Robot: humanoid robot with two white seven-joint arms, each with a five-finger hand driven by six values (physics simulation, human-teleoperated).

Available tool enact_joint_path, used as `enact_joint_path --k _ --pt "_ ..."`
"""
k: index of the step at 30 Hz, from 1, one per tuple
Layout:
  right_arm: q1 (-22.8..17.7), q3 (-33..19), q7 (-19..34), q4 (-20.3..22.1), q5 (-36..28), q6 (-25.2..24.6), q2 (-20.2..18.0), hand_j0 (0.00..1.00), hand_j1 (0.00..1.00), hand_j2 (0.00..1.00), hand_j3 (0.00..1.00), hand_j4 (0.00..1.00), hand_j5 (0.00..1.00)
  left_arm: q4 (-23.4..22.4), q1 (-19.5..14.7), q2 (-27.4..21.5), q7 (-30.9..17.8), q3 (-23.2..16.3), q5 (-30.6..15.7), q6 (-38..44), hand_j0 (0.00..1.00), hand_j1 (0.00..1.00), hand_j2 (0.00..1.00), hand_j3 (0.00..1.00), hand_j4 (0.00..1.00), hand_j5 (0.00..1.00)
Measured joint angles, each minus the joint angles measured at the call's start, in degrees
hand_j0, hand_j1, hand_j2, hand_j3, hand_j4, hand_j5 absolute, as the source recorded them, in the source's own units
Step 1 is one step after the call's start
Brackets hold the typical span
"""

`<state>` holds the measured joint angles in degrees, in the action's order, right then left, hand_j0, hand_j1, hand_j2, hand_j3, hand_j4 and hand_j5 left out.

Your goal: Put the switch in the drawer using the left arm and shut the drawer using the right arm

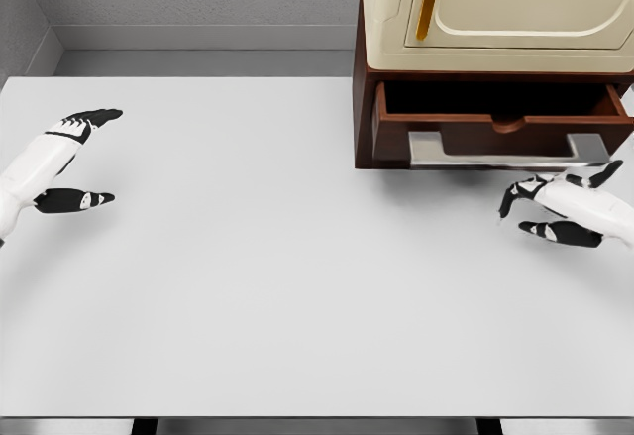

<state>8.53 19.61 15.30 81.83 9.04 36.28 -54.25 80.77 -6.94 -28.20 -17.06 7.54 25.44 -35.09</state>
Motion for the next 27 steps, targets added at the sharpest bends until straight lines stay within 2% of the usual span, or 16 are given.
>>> enact_joint_path --k 3,7,10,14,16,22,24,25,27 --pt "-2.46 -0.83 -0.94 0.58 -5.01 -0.97 -2.75 0.53 0.53 0.53 0.53 0.53 0.53 -0.02 0.0 0.19 -0.01 0.06 0.02 0.01 1.0 1.0 1.0 1.0 1.0 1.0" --pt "-2.99 -1.15 -1.42 1.32 -7.05 -1.25 -5.25 0.53 0.53 0.53 0.53 0.53 0.53 -0.04 0.0 0.27 0.01 0.09 0.03 0.01 1.0 1.0 1.0 1.0 1.0 1.0" --pt "-4.66 -1.4 -1.45 2.75 -10.88 -1.56 -7.48 0.53 0.53 0.53 0.53 0.53 0.53 -0.08 0.0 0.3 -0.01 0.05 0.01 0.0 1.0 1.0 1.0 1.0 1.0 1.0" --pt "-5.18 -2.93 0.03 2.43 -20.94 -1.34 -11.12 0.53 0.53 0.53 0.53 0.53 0.53 -0.22 0.0 0.32 -0.01 -0.09 0.06 -0.03 1.0 1.0 1.0 1.0 1.0 1.0" --pt "-5.18 -4.25 1.55 0.61 -24.92 -0.71 -12.45 0.53 0.53 0.53 0.53 0.53 0.53 -0.27 0.0 0.34 -0.01 -0.16 0.07 -0.04 1.0 1.0 1.0 1.0 1.0 1.0" --pt "-5.19 -6.74 -0.65 -8.93 -30.28 -1.09 -17.37 0.53 0.53 0.53 0.53 0.53 0.53 -0.07 0.0 0.37 -0.01 0.05 0.0 0.0 1.0 1.0 1.0 1.0 1.0 1.0" --pt "-6.66 -6.84 -0.9 -10.24 -31.01 -1.21 -18.3 0.52 0.52 0.52 0.52 0.52 0.52 -0.06 0.0 0.38 -0.02 0.07 0.0 0.0 1.0 1.0 1.0 1.0 1.0 1.0" --pt "-8.17 -6.75 -0.93 -10.49 -30.14 -1.16 -18.48 0.51 0.51 0.51 0.51 0.51 0.51 -0.07 0.0 0.39 -0.02 0.11 -0.02 0.0 1.0 1.0 1.0 1.0 1.0 1.0" --pt "-8.7 -6.67 -1.03 -10.62 -28.16 -1.18 -18.81 0.5 0.5 0.5 0.5 0.5 0.5 -0.19 0.09 0.42 -0.01 0.1 -0.04 0.01 1.0 1.0 1.0 1.0 1.0 1.0"
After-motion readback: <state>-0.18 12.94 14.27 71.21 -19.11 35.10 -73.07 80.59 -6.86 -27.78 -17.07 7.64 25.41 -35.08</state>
